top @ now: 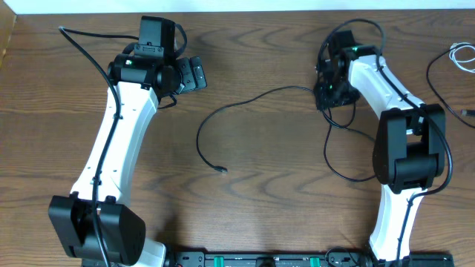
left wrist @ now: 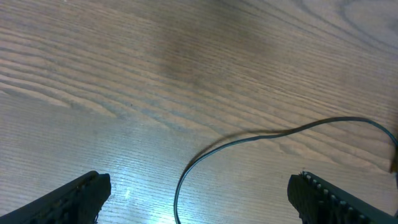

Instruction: Untangle cables

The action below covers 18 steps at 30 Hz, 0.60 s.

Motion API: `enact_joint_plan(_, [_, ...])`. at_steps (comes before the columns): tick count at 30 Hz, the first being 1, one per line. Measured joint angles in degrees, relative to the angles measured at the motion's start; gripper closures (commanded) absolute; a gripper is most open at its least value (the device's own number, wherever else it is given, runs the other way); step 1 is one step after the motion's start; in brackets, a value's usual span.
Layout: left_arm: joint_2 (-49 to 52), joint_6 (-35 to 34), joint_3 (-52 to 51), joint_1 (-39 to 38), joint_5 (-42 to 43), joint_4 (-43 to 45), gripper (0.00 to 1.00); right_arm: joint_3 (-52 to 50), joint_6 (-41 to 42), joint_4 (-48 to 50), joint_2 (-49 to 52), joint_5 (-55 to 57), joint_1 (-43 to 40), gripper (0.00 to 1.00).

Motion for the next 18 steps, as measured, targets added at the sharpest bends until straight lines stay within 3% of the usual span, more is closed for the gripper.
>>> enact_joint_plan(6, [0.00,0.02,0.00,0.00,-0.13,-0.02,0.03,-3.56,0.00,2.47,-0.02,1.11,1.31,0.51])
enact_joint_plan(10, [0.00,0.02,0.00,0.00,-0.13,0.00,0.03,-4.52,0.13,3.54,-0.50,1.20,1.46,0.70])
enact_joint_plan(14, [0.00,0.02,0.00,0.00,-0.15,0.00,0.03,-5.44,0.63,3.72,-1.03,1.11,1.46,0.99])
enact_joint_plan(18, [0.00,0.02,0.00,0.00,-0.13,0.00,0.03,-5.55,1.51,3.65,-1.14,0.28,1.46,0.99])
